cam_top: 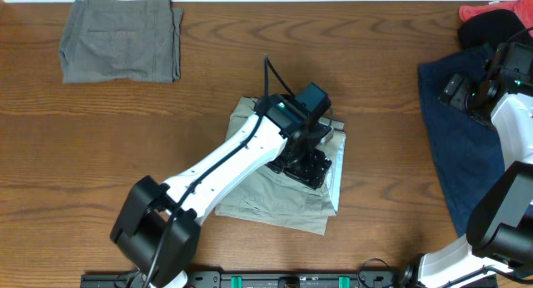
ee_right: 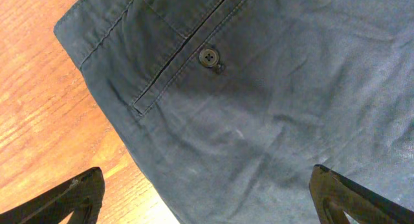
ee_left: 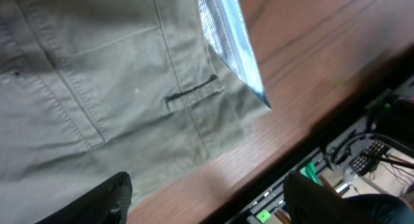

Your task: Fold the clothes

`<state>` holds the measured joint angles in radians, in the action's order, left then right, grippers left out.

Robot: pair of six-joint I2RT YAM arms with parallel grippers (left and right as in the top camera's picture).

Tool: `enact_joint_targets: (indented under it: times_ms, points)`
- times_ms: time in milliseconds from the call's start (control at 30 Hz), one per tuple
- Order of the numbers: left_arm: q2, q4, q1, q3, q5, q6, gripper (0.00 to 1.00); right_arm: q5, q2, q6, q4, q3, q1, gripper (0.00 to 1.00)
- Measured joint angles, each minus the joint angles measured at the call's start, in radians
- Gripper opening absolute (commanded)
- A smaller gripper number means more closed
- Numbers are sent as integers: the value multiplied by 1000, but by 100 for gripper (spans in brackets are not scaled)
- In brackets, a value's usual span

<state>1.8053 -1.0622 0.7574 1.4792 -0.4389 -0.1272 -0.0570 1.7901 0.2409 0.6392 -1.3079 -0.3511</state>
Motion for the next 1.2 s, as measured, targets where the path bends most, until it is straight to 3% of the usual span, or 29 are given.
enact_joint_targets:
  times_ms: [67, 100, 200, 233, 267, 733, 1200]
  points:
    - [-22, -6, -2, 0, -1, 0, 75, 0, 0, 0, 0, 0, 0, 99]
    - [-31, -6, -3, 0, 0, 0, 68, 0, 0, 0, 0, 0, 0, 99]
    - [-39, -7, -3, 0, 0, -3, 20, 0, 0, 0, 0, 0, 0, 99]
    - [-38, -6, -3, 0, 1, -4, 10, 0, 0, 0, 0, 0, 0, 99]
    - [-36, -5, -3, -2, 0, -6, 7, 0, 0, 0, 0, 0, 0, 99]
    - [7, 236, 4, -237, -55, -101, 7, 0, 0, 0, 0, 0, 0, 99]
    - [8, 573, 145, -412, -81, -270, 6, 0, 0, 0, 0, 0, 0, 99]
